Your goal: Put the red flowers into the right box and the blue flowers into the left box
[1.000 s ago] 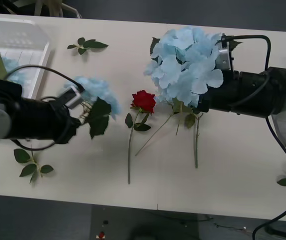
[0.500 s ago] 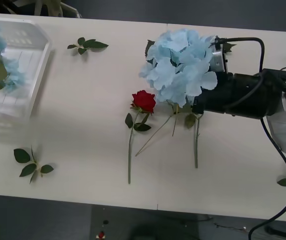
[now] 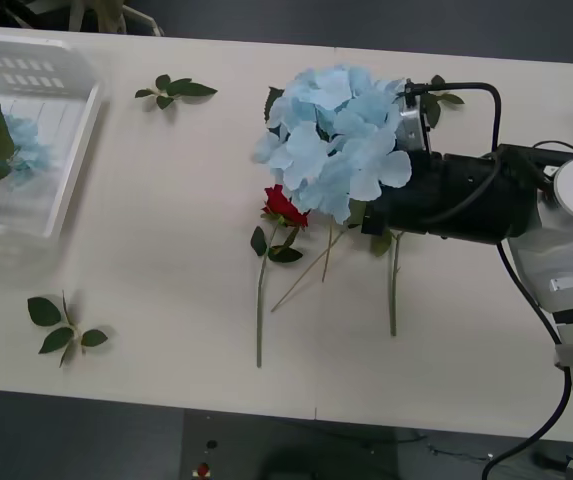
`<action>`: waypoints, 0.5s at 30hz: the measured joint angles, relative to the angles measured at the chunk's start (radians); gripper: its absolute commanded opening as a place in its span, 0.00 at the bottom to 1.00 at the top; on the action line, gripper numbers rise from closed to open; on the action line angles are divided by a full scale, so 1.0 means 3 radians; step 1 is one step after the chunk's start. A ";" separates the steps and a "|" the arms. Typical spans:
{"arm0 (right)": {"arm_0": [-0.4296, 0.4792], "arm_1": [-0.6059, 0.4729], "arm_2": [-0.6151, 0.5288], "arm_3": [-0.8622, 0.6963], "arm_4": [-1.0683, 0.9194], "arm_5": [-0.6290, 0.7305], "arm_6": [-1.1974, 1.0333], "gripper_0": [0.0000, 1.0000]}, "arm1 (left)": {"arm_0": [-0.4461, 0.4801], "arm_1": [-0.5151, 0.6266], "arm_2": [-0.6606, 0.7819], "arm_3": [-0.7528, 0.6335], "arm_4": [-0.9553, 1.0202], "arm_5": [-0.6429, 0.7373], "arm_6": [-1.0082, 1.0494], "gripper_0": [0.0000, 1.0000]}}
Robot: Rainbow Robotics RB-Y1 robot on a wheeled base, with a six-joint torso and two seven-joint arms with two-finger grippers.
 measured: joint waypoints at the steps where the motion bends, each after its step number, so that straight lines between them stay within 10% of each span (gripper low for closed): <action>1: 0.0000 0.0016 0.0000 0.0000 0.0000 -0.0016 0.0000 0.00 | 0.0000 -0.0019 -0.0057 0.0073 -0.0052 -0.0109 0.0000 0.00; 8: -0.0007 0.0032 0.0001 0.0000 0.0000 -0.0038 0.0000 0.00 | 0.0000 -0.0288 -0.0087 0.0355 -0.0327 -0.0259 0.0000 0.04; 11: -0.0007 0.0032 0.0001 0.0000 0.0000 -0.0038 0.0000 0.00 | 0.0001 -0.0344 -0.0076 0.0354 -0.0346 -0.0259 0.0000 0.54; 15: -0.0007 0.0032 0.0001 0.0000 -0.0001 -0.0038 0.0000 0.00 | 0.0001 -0.0353 -0.0076 0.0351 -0.0332 -0.0259 0.0000 0.84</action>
